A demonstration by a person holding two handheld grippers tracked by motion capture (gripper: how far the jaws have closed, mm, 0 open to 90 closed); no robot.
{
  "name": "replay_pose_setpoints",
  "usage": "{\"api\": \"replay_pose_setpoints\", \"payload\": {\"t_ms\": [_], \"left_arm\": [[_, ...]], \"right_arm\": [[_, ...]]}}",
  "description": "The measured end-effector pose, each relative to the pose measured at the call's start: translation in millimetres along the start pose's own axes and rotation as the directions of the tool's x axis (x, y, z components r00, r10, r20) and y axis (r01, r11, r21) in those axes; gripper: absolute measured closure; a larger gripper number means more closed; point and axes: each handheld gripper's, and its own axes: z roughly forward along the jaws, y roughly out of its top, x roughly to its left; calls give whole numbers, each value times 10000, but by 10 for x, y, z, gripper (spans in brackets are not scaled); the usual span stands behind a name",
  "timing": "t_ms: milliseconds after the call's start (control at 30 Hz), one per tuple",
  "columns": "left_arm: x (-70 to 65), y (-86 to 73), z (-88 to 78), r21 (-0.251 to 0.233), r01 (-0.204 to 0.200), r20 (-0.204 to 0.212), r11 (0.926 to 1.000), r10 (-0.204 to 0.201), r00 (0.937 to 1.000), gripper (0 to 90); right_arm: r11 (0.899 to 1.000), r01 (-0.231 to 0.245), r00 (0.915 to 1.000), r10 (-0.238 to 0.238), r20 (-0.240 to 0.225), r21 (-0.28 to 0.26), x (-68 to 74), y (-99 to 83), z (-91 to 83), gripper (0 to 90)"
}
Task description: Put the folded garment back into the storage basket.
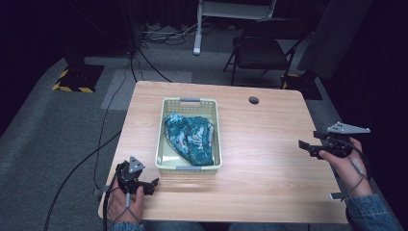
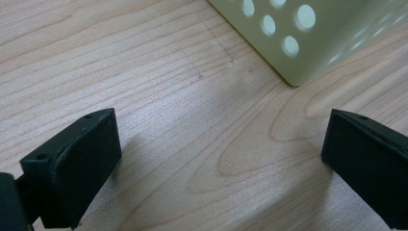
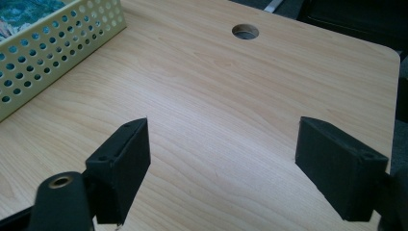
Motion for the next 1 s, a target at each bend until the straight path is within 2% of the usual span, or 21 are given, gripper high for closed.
{"api": "replay_pose_setpoints", "payload": {"t_ms": [1000], "left_arm": [[0, 0, 0, 1, -1, -1, 10000, 1, 10000, 2]], "right_arm": [[9957, -405, 9992, 405, 22, 833, -113, -491, 77, 181]]}}
